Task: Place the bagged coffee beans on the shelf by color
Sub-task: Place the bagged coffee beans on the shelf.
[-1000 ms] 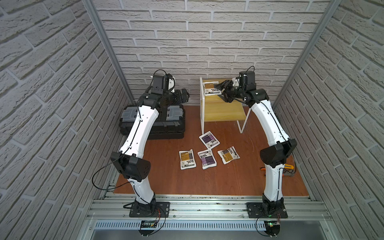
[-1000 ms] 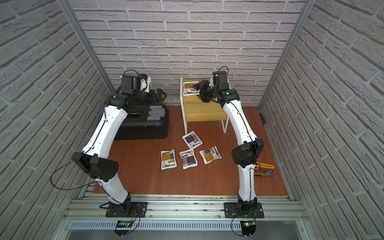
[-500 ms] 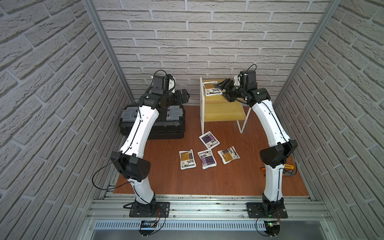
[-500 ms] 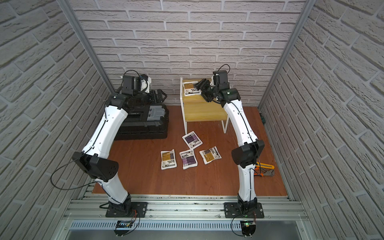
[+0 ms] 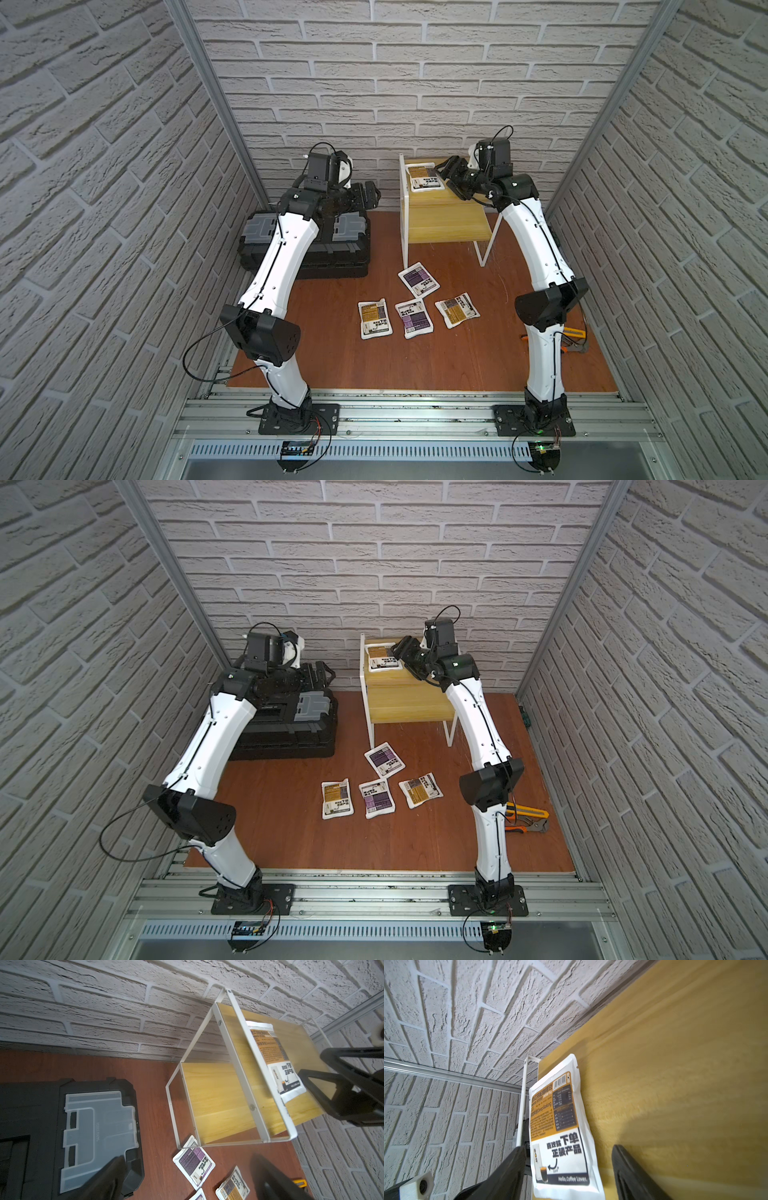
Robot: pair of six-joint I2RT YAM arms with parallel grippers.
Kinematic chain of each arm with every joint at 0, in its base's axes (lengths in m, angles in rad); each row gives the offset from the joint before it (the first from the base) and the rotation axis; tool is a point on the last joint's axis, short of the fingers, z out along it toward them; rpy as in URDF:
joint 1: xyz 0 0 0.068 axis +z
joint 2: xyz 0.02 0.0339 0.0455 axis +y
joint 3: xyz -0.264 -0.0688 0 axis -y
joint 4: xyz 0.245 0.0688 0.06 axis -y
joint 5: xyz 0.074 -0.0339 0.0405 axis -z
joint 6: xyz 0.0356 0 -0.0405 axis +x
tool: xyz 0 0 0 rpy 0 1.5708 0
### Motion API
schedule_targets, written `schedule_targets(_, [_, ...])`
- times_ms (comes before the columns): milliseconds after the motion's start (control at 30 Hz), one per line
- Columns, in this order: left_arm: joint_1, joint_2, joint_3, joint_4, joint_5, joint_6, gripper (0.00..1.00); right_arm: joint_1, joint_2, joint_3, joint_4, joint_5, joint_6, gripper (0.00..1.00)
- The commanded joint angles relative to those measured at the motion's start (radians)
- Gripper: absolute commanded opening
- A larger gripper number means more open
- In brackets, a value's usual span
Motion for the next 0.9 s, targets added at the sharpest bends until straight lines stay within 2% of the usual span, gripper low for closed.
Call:
schedule_targets(0, [-0.007,-0.029,-0.019,0.038,0.019,0.017,0.99,-0.004,0.061,0.013,-0.011,-0.067,-0.025,0.70])
schedule_targets(867, [-0.030,-0.028,-0.052,0.052,0.021,0.015,0.98,0.013,0.096,0.008,0.043,-0.137,-0.027,0.70])
